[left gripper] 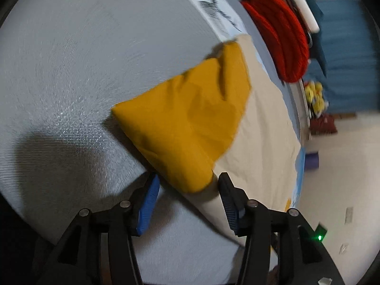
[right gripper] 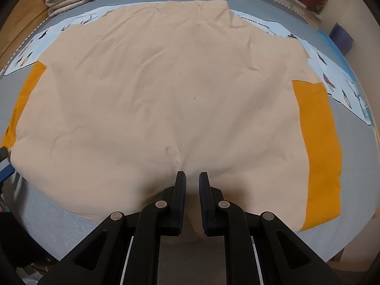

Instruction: Fold large clothes

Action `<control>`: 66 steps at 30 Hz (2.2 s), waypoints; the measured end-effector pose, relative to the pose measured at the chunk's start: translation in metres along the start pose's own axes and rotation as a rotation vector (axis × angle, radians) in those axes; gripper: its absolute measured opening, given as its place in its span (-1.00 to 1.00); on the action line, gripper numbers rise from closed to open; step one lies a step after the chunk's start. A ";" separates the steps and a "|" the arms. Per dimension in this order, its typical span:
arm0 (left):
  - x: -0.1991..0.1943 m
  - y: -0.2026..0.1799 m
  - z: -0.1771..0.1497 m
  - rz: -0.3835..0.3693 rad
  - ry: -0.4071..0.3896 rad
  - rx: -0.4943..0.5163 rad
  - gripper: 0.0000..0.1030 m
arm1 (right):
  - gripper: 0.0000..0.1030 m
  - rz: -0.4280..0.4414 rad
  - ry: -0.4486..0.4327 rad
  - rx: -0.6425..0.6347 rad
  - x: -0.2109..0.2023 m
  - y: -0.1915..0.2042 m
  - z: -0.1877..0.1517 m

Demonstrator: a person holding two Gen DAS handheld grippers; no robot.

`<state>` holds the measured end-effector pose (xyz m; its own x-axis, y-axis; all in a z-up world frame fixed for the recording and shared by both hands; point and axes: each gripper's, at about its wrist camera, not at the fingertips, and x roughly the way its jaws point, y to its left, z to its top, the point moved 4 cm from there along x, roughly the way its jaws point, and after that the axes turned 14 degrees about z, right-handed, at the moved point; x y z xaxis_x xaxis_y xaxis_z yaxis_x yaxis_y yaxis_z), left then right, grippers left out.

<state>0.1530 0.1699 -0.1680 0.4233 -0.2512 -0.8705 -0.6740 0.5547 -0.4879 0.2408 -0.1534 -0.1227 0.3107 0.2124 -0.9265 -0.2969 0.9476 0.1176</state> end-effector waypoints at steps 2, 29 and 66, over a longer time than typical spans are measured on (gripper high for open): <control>0.004 0.003 0.002 -0.025 -0.011 -0.032 -0.07 | -0.75 0.003 0.001 -0.002 0.001 0.000 0.000; -0.117 -0.112 0.007 0.081 -0.371 0.479 -0.80 | -0.75 0.119 -0.106 0.039 -0.025 0.010 0.002; -0.007 -0.269 -0.220 -0.029 -0.040 1.295 -0.21 | -0.02 0.144 -0.457 0.149 -0.214 -0.164 0.012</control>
<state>0.1978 -0.1518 -0.0450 0.4605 -0.2648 -0.8473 0.3985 0.9145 -0.0692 0.2340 -0.3513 0.0605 0.6496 0.3948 -0.6497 -0.2442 0.9177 0.3134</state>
